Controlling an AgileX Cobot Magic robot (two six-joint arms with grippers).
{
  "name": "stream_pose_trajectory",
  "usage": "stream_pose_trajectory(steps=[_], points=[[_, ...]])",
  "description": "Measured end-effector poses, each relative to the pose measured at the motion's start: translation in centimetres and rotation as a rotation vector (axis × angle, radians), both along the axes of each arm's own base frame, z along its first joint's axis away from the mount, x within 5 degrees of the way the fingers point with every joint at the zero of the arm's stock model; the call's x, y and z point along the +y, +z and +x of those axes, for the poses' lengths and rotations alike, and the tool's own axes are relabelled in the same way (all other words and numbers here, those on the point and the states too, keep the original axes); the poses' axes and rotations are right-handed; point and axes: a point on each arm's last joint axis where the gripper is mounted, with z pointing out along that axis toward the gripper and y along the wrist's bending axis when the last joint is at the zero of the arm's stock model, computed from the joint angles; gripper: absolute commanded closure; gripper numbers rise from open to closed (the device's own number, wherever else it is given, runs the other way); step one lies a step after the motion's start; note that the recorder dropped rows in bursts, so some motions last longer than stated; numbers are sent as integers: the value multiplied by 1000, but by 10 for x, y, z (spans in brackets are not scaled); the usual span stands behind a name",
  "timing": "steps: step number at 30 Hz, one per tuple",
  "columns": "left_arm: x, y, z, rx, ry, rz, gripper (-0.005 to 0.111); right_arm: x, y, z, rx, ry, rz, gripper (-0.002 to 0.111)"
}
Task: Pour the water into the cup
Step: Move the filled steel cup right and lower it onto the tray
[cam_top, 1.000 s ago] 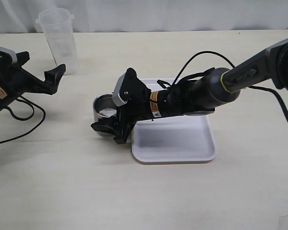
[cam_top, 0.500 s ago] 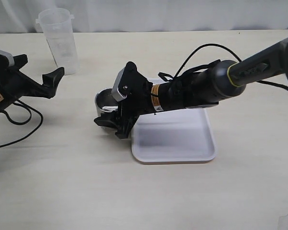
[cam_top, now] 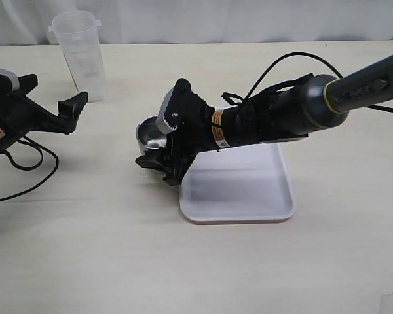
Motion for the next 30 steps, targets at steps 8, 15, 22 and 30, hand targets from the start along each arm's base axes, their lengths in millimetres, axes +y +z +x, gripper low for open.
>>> stream_pose_trajectory(steps=[8,15,22,30], points=[[0,0,0,0,2,0,3,-46,-5,21,49,-131,-5,104],[2,0,1,0,24,-4,3,-83,-5,35,60,-212,28,104],[2,0,1,0,26,-5,3,-106,-12,35,69,-250,22,104],[2,0,1,0,26,-5,3,-106,-28,26,71,-248,63,104]])
